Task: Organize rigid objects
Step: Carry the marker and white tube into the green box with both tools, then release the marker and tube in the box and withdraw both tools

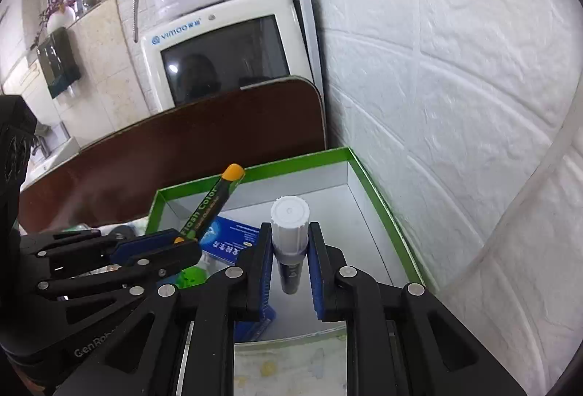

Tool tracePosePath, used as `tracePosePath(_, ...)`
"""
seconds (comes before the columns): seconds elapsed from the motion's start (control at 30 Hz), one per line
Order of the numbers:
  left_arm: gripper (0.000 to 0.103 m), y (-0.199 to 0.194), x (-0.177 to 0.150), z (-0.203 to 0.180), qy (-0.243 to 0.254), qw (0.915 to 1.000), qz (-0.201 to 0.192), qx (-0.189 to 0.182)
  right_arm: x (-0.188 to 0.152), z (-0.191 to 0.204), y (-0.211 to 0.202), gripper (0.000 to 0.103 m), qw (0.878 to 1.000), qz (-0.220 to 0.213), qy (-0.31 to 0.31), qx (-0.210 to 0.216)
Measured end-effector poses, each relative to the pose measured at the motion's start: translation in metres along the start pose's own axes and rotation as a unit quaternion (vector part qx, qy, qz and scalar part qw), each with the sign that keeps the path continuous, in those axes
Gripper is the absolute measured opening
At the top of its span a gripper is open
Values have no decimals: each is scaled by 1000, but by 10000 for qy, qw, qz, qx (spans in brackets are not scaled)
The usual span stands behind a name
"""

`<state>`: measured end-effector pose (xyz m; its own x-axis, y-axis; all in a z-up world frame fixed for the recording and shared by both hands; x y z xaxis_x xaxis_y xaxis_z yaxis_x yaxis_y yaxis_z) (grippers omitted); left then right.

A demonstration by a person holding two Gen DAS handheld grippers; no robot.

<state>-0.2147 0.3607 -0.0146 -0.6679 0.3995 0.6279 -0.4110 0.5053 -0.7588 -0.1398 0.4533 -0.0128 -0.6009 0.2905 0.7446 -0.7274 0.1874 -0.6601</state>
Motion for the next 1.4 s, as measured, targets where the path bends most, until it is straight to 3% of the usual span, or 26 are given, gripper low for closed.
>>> tracePosePath(0.57,14,40,-5,0,-67,9993,367,56,-14,-16,31,19,9988,345,310,-121)
tracePosePath(0.73,28,31,-3,5,-147,9995,265,83,-12,-17,30,19,9985,310,425,-179)
tracePosePath(0.97,39,-8,0,24,-197,9993,-126,290,-5,-10,14,19,9986,140,470,-174)
tracePosePath(1.2,46,-55,-17,76,-519,9944,-557,734,-3,29,-16,20,9996,-46,232,167)
tracePosePath(1.4,45,-76,-58,130,-1027,9889,-529,938,-28,101,-34,20,9949,157,-243,966)
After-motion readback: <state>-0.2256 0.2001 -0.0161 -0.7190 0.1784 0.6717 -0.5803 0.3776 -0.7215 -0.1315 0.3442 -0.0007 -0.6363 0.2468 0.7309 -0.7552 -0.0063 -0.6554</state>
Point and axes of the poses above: each gripper's, at about its wrist camera, not at the fingertips, and y roughly the way its jaws point, z to its left, x to its top, the point moved 9 cm from there along y, roughly the way its jaws point, and after that the axes turned 4 degrees about -x, right-handed, at the moved point
